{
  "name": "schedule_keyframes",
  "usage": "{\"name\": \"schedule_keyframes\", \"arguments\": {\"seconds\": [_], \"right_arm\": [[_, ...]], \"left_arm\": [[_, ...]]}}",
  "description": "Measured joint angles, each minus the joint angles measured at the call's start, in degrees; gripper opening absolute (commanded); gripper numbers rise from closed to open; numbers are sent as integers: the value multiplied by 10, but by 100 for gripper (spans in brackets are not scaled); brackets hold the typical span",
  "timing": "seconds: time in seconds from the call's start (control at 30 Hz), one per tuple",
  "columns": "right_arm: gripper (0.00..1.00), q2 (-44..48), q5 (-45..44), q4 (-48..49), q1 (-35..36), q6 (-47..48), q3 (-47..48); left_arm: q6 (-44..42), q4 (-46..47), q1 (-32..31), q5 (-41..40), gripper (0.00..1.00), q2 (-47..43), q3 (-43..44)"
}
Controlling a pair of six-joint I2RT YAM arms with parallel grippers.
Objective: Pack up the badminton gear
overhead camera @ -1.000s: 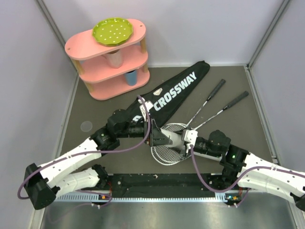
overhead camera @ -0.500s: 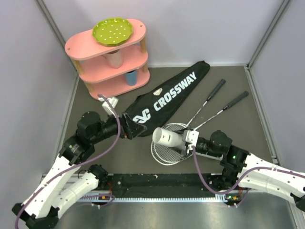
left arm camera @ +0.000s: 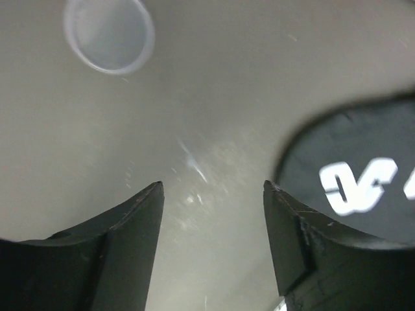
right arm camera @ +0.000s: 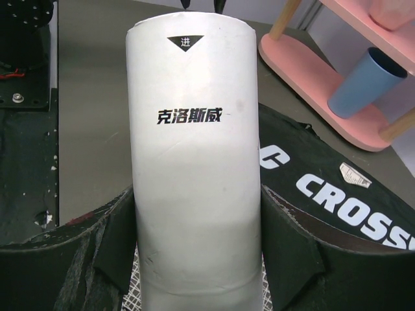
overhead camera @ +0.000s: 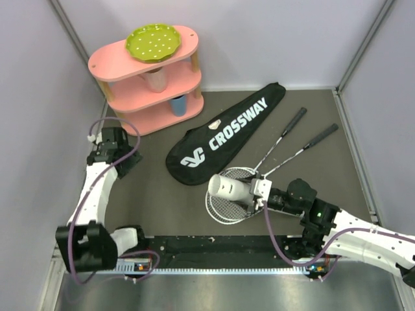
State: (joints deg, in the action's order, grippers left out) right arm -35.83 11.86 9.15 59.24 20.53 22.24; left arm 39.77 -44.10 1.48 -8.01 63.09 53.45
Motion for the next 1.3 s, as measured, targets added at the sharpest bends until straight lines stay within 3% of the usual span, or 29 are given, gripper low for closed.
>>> {"name": "schedule_keyframes", "arguments": {"seconds": [0.13, 0.43, 0.9, 1.03, 1.3], "right_arm": [[15, 15, 3, 0, 0, 0, -1], [15, 70, 6, -1, 0, 3, -10], [15, 83, 24, 19, 0, 4, -31], [15, 83, 25, 20, 0, 5, -31], [15, 83, 24, 20, 0, 5, -31]], "left_arm": [[1, 40, 76, -15, 43, 93, 0], [-42, 54, 83, -92, 46, 307, 99], [-53, 58, 109, -112, 46, 372, 116], [-50, 66, 118, -103, 43, 386, 116], [-39, 89, 125, -72, 28, 391, 113]]}}
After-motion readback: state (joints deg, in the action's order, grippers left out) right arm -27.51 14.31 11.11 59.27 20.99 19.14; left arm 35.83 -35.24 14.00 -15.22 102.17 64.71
